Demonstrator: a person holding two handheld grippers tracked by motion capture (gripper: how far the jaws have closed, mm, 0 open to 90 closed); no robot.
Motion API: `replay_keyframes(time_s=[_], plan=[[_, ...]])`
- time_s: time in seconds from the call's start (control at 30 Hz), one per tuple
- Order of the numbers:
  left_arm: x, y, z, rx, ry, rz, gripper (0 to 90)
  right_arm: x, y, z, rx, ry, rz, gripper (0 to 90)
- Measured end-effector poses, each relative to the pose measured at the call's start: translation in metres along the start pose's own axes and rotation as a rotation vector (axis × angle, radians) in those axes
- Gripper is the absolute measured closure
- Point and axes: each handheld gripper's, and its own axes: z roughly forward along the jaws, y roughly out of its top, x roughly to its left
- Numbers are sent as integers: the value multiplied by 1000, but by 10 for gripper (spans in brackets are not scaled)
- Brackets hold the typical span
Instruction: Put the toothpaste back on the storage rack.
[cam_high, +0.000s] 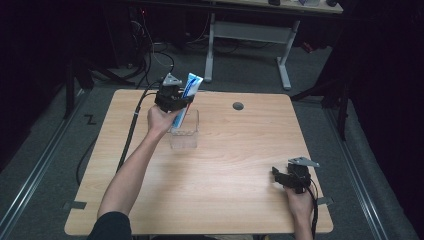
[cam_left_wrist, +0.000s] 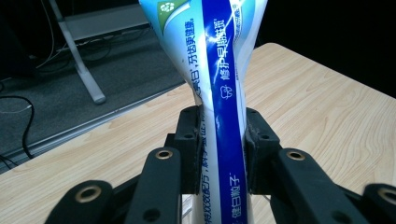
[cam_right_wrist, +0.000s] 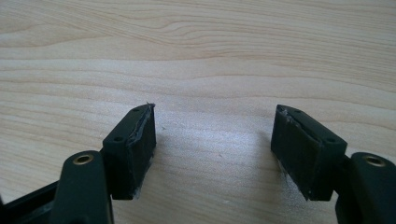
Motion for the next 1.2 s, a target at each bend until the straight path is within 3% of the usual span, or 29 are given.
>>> replay_keyframes(time_s=[0.3,0.73,1.2], plan=[[3,-3,3,10,13,8,711,0,0,0,0,-1,0,311],[10,-15,2,2,8,-14,705,0,0,0,0,-1,-3,311],[5,-21,2,43,11,26,698,0,0,0,0,0,-1,311]])
